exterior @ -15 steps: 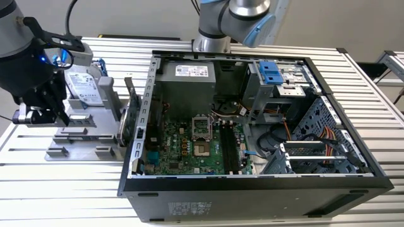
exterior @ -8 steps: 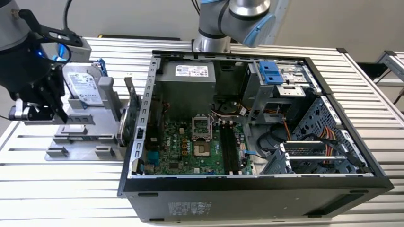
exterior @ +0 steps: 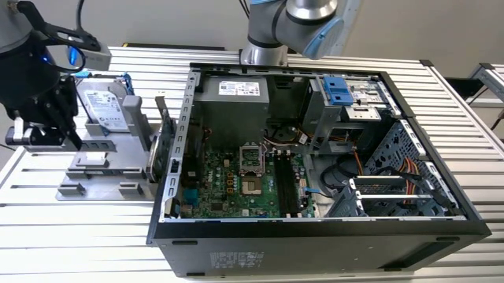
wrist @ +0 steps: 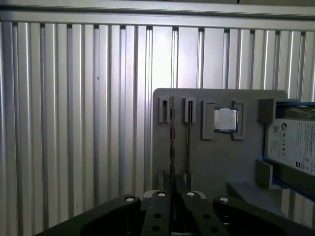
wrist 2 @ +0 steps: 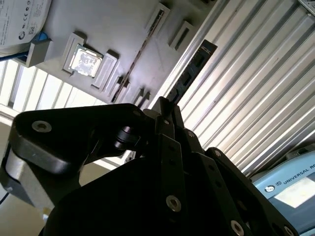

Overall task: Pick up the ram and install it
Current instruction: 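Pick up the ram and move it above insertion slot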

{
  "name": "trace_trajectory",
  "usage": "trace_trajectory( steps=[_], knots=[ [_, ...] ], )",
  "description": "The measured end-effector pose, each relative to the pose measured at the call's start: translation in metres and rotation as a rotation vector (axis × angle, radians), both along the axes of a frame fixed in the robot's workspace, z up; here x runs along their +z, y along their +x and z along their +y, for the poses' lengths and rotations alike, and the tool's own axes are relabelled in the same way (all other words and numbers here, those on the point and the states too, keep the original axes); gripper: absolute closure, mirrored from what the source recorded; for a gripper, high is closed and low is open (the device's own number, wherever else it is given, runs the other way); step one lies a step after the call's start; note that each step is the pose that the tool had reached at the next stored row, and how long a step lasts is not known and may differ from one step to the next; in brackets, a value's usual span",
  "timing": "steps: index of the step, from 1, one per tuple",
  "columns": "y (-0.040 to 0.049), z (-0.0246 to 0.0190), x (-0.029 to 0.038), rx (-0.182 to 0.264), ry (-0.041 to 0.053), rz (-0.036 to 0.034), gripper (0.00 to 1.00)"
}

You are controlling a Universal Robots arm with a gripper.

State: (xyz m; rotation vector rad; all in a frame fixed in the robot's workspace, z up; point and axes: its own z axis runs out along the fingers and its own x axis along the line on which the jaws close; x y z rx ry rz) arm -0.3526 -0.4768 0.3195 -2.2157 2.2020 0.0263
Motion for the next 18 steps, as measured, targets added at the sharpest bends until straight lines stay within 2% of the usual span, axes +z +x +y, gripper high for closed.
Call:
trace_trajectory(
  steps=[18],
  knots=[
    [0.0, 0.0, 0.0221, 0.0, -0.0001, 0.0001, 1.0]
  ],
)
